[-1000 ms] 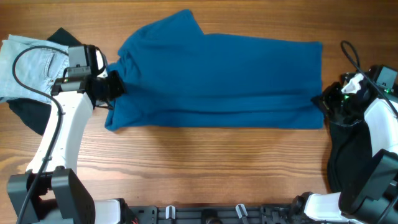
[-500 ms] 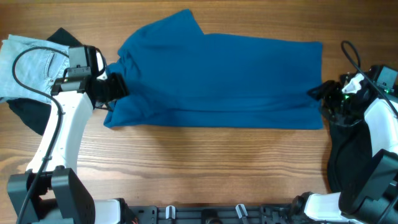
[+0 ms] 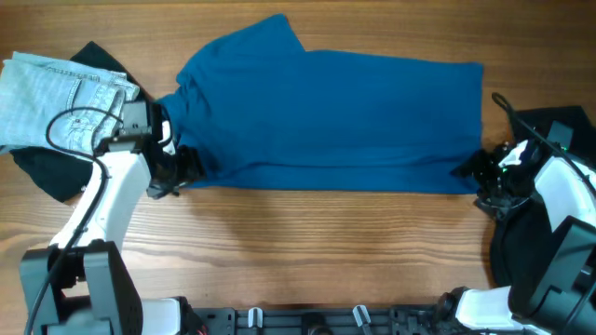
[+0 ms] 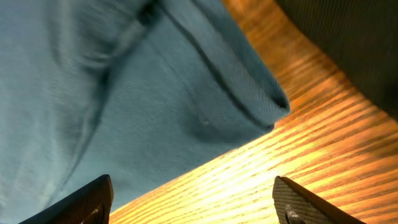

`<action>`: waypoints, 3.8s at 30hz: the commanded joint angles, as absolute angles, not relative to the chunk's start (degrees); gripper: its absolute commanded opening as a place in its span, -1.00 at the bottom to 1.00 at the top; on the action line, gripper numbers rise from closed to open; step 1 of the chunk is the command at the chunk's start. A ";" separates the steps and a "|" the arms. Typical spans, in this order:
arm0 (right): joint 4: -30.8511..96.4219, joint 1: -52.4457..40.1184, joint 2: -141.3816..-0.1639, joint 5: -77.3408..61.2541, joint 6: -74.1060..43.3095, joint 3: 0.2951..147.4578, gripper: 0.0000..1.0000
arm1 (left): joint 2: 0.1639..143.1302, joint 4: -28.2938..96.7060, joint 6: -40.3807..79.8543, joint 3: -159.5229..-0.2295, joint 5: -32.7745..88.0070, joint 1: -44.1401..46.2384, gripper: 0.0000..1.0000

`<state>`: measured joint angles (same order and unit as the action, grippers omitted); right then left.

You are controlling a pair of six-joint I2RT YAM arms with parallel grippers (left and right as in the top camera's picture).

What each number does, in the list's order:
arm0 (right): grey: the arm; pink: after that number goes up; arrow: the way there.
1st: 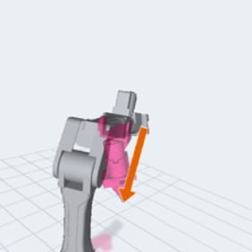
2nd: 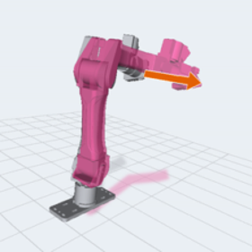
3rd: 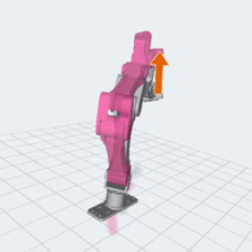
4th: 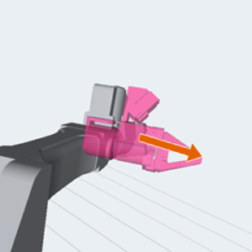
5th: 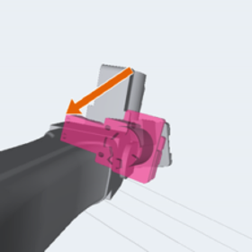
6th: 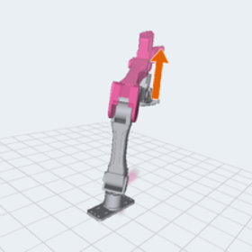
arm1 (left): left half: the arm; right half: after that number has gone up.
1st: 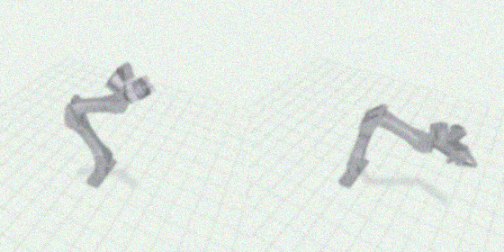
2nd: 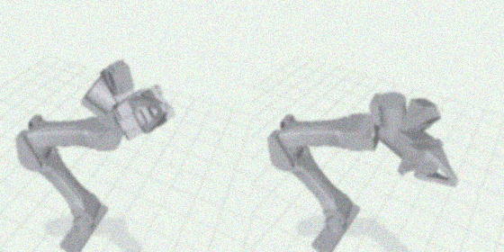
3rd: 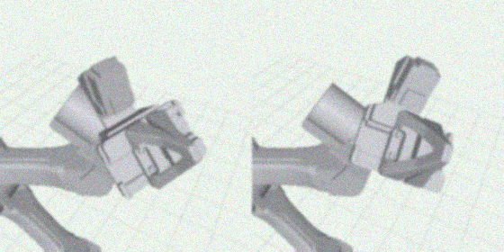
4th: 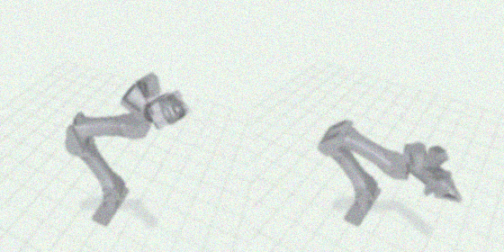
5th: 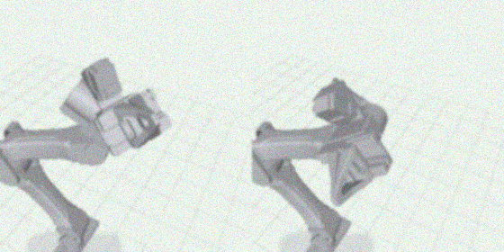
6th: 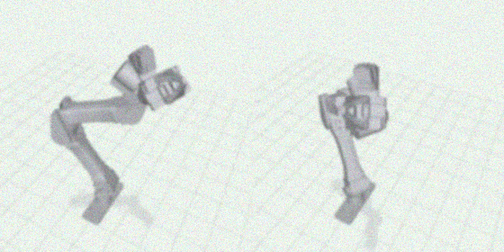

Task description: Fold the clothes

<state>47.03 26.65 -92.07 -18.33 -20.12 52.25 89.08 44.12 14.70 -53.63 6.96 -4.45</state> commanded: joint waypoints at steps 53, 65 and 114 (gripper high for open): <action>55.99 26.63 -85.69 -21.50 -21.41 56.21 0.11 | 80.64 46.13 15.64 -47.88 14.72 -5.43 -0.22; 54.87 26.63 -85.69 -21.47 -21.19 56.21 0.14 | 91.50 43.64 15.42 -46.50 14.79 -1.23 -0.57; 54.59 26.63 -85.69 -19.33 -20.99 56.18 0.25 | 95.66 36.56 16.71 -56.45 7.51 8.54 -0.30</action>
<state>54.63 26.65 -86.72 -20.32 -21.74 55.02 95.18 37.69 17.02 -56.82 12.27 8.47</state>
